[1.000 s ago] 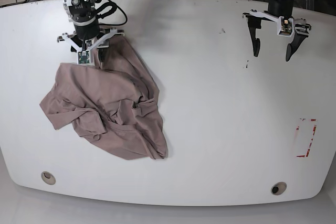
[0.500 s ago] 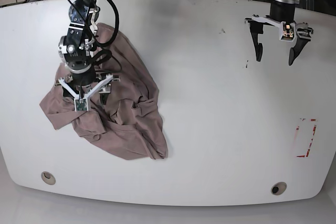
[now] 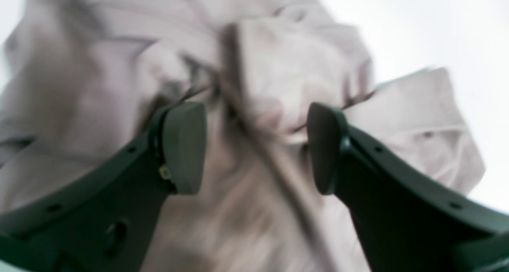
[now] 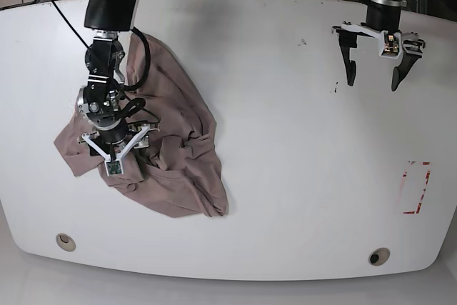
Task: Layout the t-shirt on the table in an organized manner, then fold the t-shirt properly
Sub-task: 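Lower the right gripper onto the crumpled mauve t-shirt and pinch fabric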
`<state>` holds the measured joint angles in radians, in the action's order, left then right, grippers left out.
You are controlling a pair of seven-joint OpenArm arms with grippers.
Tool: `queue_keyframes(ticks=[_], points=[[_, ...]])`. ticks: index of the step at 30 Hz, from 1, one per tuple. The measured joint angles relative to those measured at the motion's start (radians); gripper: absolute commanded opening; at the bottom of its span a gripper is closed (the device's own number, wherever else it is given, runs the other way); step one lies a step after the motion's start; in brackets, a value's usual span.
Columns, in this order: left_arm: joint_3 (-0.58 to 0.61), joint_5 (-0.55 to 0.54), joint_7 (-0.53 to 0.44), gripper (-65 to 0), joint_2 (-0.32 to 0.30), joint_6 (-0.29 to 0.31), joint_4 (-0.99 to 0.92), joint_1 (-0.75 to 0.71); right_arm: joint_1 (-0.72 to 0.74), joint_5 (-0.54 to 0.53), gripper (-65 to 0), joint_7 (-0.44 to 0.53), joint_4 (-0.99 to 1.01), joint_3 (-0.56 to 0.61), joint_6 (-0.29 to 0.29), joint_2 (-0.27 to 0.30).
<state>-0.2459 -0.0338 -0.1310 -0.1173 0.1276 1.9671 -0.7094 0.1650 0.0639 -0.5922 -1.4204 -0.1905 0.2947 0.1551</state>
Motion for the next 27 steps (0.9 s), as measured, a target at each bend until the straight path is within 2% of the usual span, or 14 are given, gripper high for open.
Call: queue_keyframes(ticks=[8, 15, 23, 27], points=[[0.0, 0.0, 0.003, -13.5, 0.0, -0.001, 0.0, 0.0, 0.055, 0.0, -27.0, 0.062, 0.156, -0.001, 0.0, 0.019], [0.0, 0.0, 0.002, -13.5, -0.003, 0.0, 0.0, -0.004, 0.061, -0.002, -27.1, 0.117, 0.2, -0.002, 0.002, 0.024], [0.0, 0.0, 0.002, -13.5, -0.003, 0.0, 0.0, -0.005, 0.1, -0.008, -27.1, 0.122, 0.219, -0.005, 0.0, 0.033], [0.0, 0.0, 0.002, -13.5, -0.003, -0.001, 0.0, -0.005, 0.148, -0.008, -27.1, 0.132, 0.289, -0.006, 0.001, 0.034]])
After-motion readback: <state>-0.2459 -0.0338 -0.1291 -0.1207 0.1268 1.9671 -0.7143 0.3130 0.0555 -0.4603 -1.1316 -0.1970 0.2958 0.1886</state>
